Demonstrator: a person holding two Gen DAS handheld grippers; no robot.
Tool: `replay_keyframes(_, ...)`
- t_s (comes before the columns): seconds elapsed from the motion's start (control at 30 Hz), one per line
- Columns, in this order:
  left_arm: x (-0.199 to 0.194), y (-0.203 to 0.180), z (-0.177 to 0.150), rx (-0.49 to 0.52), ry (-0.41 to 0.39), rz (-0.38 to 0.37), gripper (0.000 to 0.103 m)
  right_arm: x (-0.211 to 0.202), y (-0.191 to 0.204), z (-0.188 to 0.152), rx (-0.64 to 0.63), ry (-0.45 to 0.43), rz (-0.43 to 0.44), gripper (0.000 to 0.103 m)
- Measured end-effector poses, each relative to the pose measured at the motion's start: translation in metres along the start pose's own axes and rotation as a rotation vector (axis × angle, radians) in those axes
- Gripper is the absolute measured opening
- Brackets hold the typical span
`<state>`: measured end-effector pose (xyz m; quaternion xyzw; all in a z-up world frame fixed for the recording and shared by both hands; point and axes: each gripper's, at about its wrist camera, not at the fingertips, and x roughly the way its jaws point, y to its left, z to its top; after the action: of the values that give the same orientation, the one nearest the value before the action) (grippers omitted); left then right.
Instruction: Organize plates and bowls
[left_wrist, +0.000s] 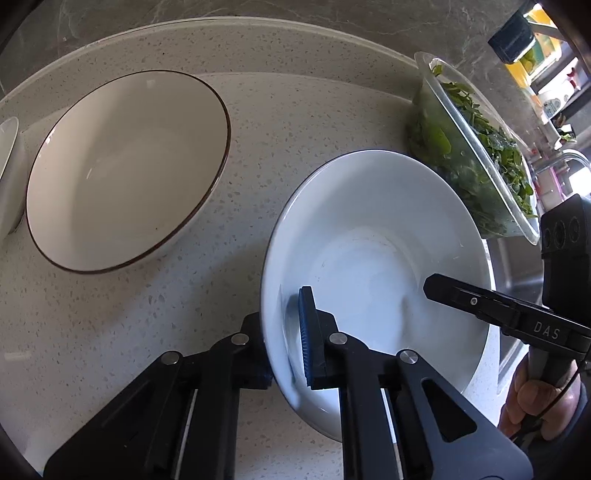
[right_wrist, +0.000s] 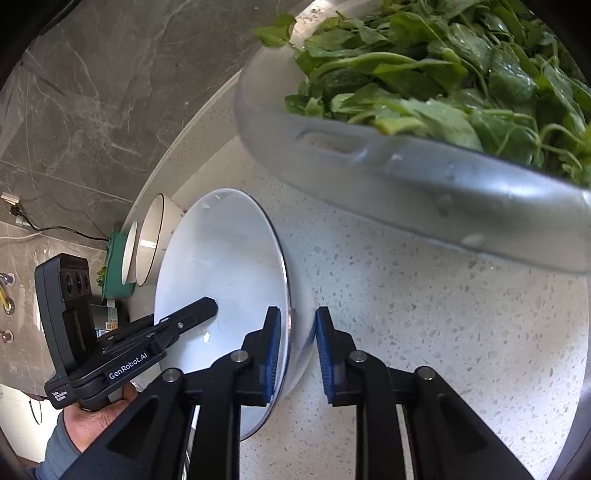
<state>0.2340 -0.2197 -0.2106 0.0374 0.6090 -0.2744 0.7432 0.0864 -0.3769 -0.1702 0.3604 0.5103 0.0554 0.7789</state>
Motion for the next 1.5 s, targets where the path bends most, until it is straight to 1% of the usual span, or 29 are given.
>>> replay_keyframes(0.17, -0.013, -0.005, -0.009, -0.005, -0.014, -0.003, 0.009, -0.009, 0.005, -0.008, -0.001, 0.001, 0.003, 0.022)
replay_keyframes(0.23, -0.029, -0.008, -0.021, -0.002, -0.02, -0.011, 0.008, -0.016, 0.008, -0.014, -0.001, -0.001, 0.009, 0.022)
replay_keyframes(0.33, -0.042, -0.016, -0.038, -0.004, -0.018, -0.022, 0.008, -0.031, 0.013, -0.027, -0.002, 0.012, 0.02, 0.022)
replay_keyframes(0.4, -0.049, -0.023, -0.054, 0.0, -0.012, -0.028, 0.009, -0.041, 0.014, -0.04, -0.003, 0.02, 0.024, 0.022)
replay_keyframes(0.53, -0.056, -0.036, -0.096, -0.002, 0.017, -0.043, 0.009, -0.058, 0.011, -0.074, 0.01, 0.044, 0.021, 0.022)
replay_keyframes(0.63, -0.057, -0.045, -0.129, 0.019, 0.039, -0.041, 0.009, -0.062, 0.006, -0.093, 0.026, 0.066, 0.014, 0.022)
replay_keyframes(0.77, -0.046, -0.055, -0.158, 0.023, 0.082, -0.041, 0.009, -0.06, -0.009, -0.122, 0.068, 0.1, -0.006, 0.022)
replay_keyframes(0.9, -0.043, -0.059, -0.17, 0.036, 0.082, -0.026, 0.009, -0.058, -0.016, -0.134, 0.077, 0.104, -0.008, 0.022)
replay_keyframes(1.13, -0.028, -0.083, -0.173, 0.046, 0.06, 0.004, 0.01, -0.055, -0.023, -0.14, 0.065, 0.097, 0.007, 0.023)
replay_keyframes(1.2, -0.03, -0.077, -0.177, 0.04, 0.053, 0.013, 0.013, -0.055, -0.022, -0.141, 0.045, 0.103, 0.012, 0.025)
replay_keyframes(1.23, -0.027, -0.07, -0.166, 0.036, 0.053, 0.013, 0.014, -0.056, -0.023, -0.142, 0.044, 0.103, 0.021, 0.027)
replay_keyframes(1.27, -0.026, -0.07, -0.166, 0.031, 0.053, 0.016, 0.016, -0.057, -0.023, -0.142, 0.046, 0.104, 0.027, 0.03)
replay_keyframes(1.3, -0.026, -0.069, -0.162, 0.025, 0.054, 0.016, 0.025, -0.057, -0.023, -0.142, 0.046, 0.106, 0.038, 0.032)
replay_keyframes(1.33, -0.03, -0.068, -0.162, 0.016, 0.047, 0.015, 0.033, -0.059, -0.022, -0.142, 0.041, 0.105, 0.046, 0.038)
replay_keyframes(1.37, -0.034, -0.067, -0.161, 0.009, 0.031, 0.015, 0.053, -0.063, -0.02, -0.142, 0.035, 0.094, 0.046, 0.045)
replay_keyframes(1.4, -0.04, -0.067, -0.159, 0.005, 0.012, 0.017, 0.068, -0.067, -0.02, -0.141, 0.031, 0.082, 0.044, 0.048)
replay_keyframes(1.43, -0.048, -0.067, -0.158, 0.003, -0.015, 0.018, 0.073, -0.075, -0.02, -0.139, 0.025, 0.065, 0.043, 0.051)
replay_keyframes(1.5, -0.066, -0.067, -0.154, 0.003, -0.055, 0.012, 0.086, -0.087, -0.021, -0.133, 0.02, 0.034, 0.037, 0.055)
